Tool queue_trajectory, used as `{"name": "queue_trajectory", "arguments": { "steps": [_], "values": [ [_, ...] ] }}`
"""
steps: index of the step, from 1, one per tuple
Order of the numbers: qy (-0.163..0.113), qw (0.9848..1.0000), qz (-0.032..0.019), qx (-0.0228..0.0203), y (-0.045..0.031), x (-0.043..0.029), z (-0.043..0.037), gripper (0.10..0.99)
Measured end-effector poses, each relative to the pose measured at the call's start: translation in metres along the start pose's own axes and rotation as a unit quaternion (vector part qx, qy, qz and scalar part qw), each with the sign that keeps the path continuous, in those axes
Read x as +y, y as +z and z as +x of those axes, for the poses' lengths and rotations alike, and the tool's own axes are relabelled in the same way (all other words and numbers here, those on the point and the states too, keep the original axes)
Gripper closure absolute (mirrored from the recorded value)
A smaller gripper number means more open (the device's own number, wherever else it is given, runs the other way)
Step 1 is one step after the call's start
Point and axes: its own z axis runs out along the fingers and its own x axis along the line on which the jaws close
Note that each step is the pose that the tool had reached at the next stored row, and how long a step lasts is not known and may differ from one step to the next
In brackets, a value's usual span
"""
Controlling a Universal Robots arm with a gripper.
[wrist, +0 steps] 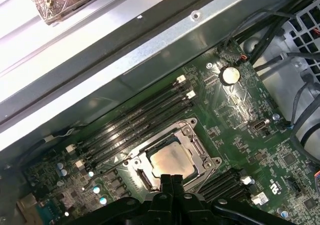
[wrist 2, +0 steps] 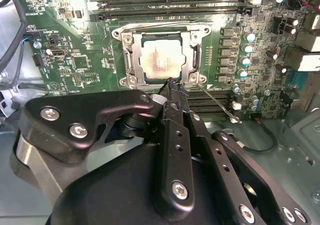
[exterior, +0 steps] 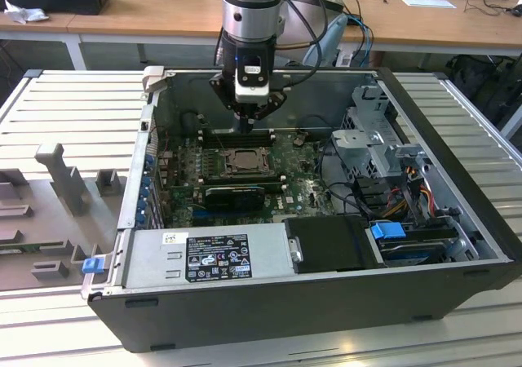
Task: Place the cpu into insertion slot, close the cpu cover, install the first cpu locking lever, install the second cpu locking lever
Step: 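Install the first cpu locking lever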
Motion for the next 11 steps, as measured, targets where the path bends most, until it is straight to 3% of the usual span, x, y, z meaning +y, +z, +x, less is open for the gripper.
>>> {"name": "queue_trajectory", "arguments": {
  "steps": [5, 9, 11],
  "values": [
    [-0.031, 0.9995, 0.0002, 0.0008, 0.0, 0.0, 0.0, 0.98],
    [-0.08, 0.9968, 0.0005, 0.0021, 0.0, 0.0, 0.0, 0.98],
    [-0.107, 0.9943, 0.0007, 0.0027, 0.0, 0.0, 0.0, 0.98]
  ]
}}
